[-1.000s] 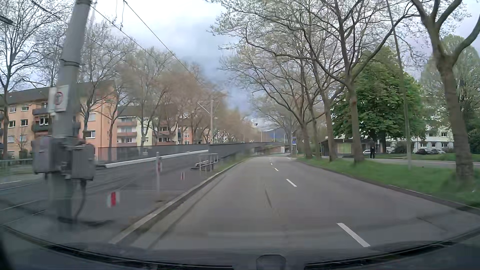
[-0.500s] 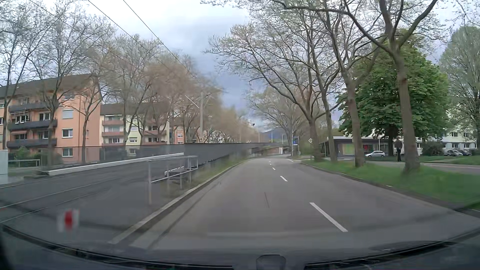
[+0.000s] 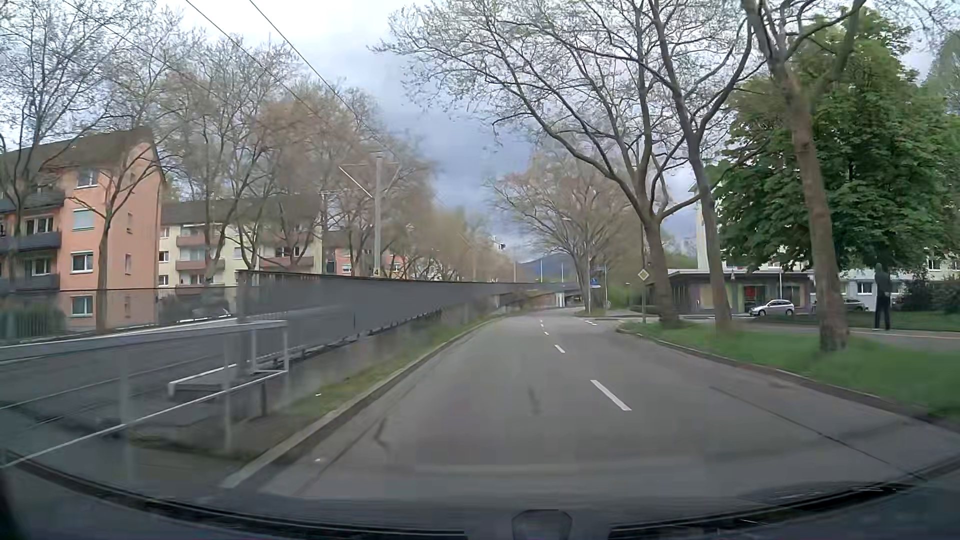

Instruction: Follow the waypoints while adhering to traffic rules and regulations

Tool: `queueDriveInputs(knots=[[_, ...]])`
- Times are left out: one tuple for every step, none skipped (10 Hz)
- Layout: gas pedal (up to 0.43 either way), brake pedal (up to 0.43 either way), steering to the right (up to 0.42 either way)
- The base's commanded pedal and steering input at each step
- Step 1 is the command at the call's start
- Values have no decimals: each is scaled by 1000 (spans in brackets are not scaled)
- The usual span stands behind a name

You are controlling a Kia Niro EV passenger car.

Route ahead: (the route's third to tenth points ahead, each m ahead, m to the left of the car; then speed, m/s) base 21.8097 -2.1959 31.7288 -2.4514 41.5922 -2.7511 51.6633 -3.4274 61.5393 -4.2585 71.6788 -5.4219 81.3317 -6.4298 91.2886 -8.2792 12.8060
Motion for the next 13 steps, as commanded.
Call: queueDriveInputs(knots=[[130, 0, 6], [130, 0, 6], [130, 0, 6], [130, 0, 7], [130, 0, 7], [130, 0, 7], [130, 0, 6], [130, 0, 6], [130, 0, 6], [130, 0, 6], [130, 0, 6], [130, 0, 6], [130, 0, 6]])
